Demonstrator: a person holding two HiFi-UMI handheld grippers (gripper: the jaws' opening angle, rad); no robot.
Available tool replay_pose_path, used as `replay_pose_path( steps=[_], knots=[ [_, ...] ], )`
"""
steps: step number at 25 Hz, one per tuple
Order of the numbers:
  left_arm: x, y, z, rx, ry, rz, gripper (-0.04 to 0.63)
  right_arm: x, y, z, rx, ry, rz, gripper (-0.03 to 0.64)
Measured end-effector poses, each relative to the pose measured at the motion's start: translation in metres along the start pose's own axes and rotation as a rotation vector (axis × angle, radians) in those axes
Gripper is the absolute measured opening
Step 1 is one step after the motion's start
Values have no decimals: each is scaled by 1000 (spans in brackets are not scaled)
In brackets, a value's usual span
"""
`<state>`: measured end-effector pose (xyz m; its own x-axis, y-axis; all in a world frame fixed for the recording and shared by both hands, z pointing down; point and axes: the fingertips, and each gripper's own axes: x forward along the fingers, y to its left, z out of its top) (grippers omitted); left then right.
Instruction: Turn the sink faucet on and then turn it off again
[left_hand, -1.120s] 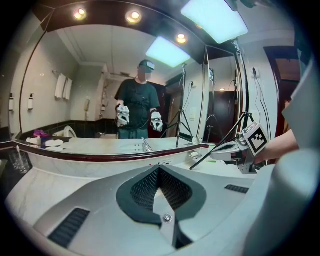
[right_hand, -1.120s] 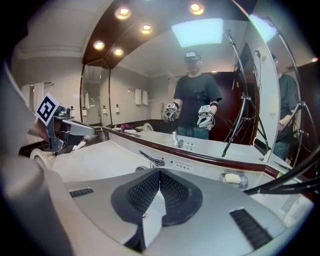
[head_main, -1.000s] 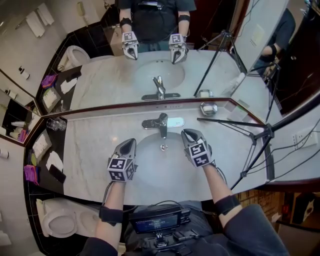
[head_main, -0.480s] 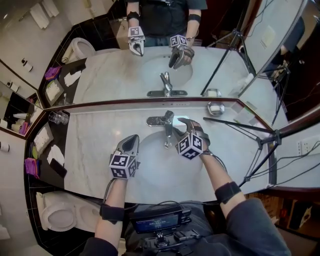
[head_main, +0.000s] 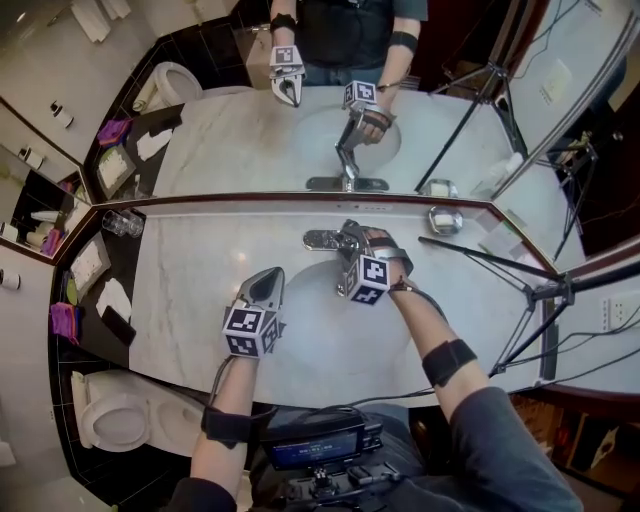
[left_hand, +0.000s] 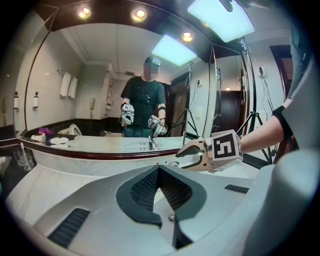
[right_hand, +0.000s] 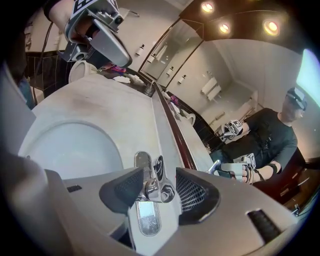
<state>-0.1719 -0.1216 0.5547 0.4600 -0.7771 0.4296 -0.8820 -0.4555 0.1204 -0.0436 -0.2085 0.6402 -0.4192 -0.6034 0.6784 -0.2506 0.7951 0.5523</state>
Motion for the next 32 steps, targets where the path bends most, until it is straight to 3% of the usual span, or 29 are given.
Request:
replay_pose_path(
  steps=[5, 16, 32],
  knots=[
    [-3, 9, -5, -11, 5, 14, 0, 15, 16, 1, 1, 15, 79, 192],
    [-2, 10, -16, -34, 16, 14, 0, 16, 18, 1, -21, 18, 48, 175],
    [6, 6, -12, -32, 15, 1, 0, 23, 56, 1, -101, 61, 143, 176]
  ],
)
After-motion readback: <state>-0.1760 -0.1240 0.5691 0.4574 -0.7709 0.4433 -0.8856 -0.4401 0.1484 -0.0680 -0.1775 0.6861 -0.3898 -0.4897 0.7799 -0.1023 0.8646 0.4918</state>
